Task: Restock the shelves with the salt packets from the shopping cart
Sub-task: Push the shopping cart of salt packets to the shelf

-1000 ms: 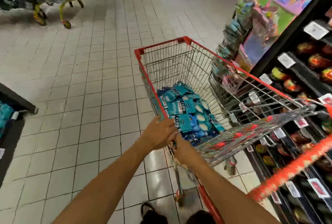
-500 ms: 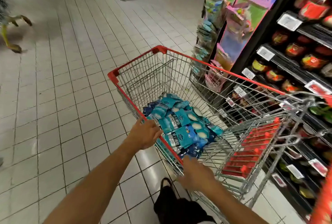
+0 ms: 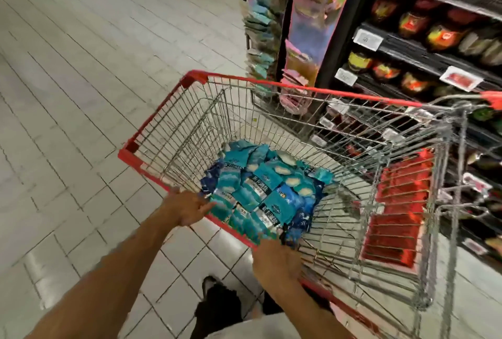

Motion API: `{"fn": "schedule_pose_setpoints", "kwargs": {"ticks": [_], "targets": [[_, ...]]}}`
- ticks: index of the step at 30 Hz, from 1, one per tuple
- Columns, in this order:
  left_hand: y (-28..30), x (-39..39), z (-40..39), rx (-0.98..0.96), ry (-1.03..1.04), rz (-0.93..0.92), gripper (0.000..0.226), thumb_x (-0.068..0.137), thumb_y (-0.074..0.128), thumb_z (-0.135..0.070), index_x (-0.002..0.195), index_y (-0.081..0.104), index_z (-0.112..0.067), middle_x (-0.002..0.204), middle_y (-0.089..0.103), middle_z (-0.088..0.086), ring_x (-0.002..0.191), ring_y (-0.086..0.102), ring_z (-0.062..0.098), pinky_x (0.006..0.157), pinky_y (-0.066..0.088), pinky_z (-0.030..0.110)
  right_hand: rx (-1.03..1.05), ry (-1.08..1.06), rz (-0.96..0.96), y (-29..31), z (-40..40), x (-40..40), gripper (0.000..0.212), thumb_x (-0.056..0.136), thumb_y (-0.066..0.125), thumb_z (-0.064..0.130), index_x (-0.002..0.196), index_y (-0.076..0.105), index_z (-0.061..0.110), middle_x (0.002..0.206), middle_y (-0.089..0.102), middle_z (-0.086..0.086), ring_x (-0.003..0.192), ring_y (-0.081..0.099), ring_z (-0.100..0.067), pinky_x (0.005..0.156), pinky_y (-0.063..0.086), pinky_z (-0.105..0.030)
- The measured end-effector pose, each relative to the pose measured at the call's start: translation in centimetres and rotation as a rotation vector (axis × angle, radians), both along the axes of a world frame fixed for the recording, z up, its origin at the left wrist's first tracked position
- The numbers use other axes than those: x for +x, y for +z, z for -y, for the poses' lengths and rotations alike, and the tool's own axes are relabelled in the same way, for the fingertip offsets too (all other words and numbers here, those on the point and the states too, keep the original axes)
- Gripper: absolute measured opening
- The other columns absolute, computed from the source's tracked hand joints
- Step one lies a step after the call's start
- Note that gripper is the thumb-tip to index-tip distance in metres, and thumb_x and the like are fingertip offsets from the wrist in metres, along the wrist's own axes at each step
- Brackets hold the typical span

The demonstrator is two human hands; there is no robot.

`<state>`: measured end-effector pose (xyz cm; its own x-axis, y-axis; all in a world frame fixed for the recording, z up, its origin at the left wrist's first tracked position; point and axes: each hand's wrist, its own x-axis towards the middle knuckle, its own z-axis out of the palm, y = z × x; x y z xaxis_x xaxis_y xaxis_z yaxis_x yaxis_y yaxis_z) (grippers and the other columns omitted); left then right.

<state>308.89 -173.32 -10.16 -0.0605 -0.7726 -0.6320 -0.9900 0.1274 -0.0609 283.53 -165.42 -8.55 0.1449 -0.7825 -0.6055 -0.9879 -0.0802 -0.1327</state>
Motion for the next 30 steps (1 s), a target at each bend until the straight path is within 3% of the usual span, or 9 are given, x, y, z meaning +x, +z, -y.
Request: {"fn": "schedule_pose_setpoints", "kwargs": {"ticks": [3, 7, 12, 22, 27, 30], "targets": [[-0.9, 1.6, 1.8, 0.095, -0.078, -0.004, 0.08, 0.09, 0.004, -0.076, 0.125, 0.061, -0.033, 0.124, 0.067, 0.0, 0.113, 0.061, 0.023, 0.106, 0.041, 0.049, -0.067, 0.104, -0.054, -0.4, 0.0, 0.8, 0.021, 0.09, 0.052, 0.011, 0.101, 0.07, 0.016, 0.096, 0.071, -0.005, 0.086, 0.07, -0.025, 0.068, 0.051, -0.034], [-2.1, 2.8, 2.9, 0.168, -0.115, -0.028, 0.074, 0.093, 0.009, -0.068, 0.124, 0.06, -0.025, 0.128, 0.064, 0.007, 0.116, 0.059, 0.026, 0.104, 0.044, 0.045, -0.15, 0.186, -0.078, -0.4, 0.4, 1.3, 0.021, 0.1, 0.05, 0.026, 0.105, 0.068, 0.015, 0.1, 0.07, -0.004, 0.092, 0.069, -0.026, 0.067, 0.047, -0.034], [-2.5, 3.9, 2.7, 0.086, -0.126, -0.022, 0.071, 0.093, 0.01, -0.066, 0.12, 0.062, -0.025, 0.119, 0.068, 0.007, 0.106, 0.063, 0.024, 0.097, 0.049, 0.042, -0.177, 0.066, -0.059, 0.3, 0.6, 2.7, 0.027, 0.096, 0.052, 0.035, 0.073, 0.058, 0.021, 0.081, 0.072, -0.003, 0.073, 0.071, -0.025, 0.056, 0.042, -0.032], [-3.1, 6.4, -1.8, 0.0, -0.064, -0.018, 0.076, 0.083, 0.007, -0.068, 0.105, 0.065, -0.023, 0.101, 0.069, 0.008, 0.078, 0.052, 0.02, 0.074, 0.046, 0.034, -0.245, 0.178, -0.058, -0.4, -0.5, 4.3, 0.03, 0.09, 0.052, 0.044, 0.067, 0.05, 0.025, 0.073, 0.067, 0.002, 0.063, 0.066, -0.021, 0.052, 0.032, -0.028], [-3.4, 8.5, -5.7, -0.045, 0.015, -0.044, 0.075, 0.079, 0.005, -0.069, 0.082, 0.064, -0.021, 0.077, 0.06, 0.001, 0.068, 0.053, 0.016, 0.061, 0.039, 0.029, -0.247, 0.285, -0.028, -0.5, -1.0, 5.5, 0.028, 0.091, 0.048, 0.044, 0.075, 0.06, 0.025, 0.072, 0.062, 0.002, 0.066, 0.066, -0.022, 0.055, 0.034, -0.031], [-3.7, 9.7, -8.4, -0.097, 0.089, -0.039, 0.075, 0.078, 0.006, -0.07, 0.078, 0.063, -0.022, 0.074, 0.06, 0.001, 0.068, 0.055, 0.019, 0.059, 0.038, 0.029, -0.244, 0.371, -0.022, -0.5, -1.4, 6.3, 0.028, 0.091, 0.043, 0.043, 0.082, 0.064, 0.026, 0.077, 0.067, 0.001, 0.069, 0.066, -0.023, 0.056, 0.035, -0.031]]}}
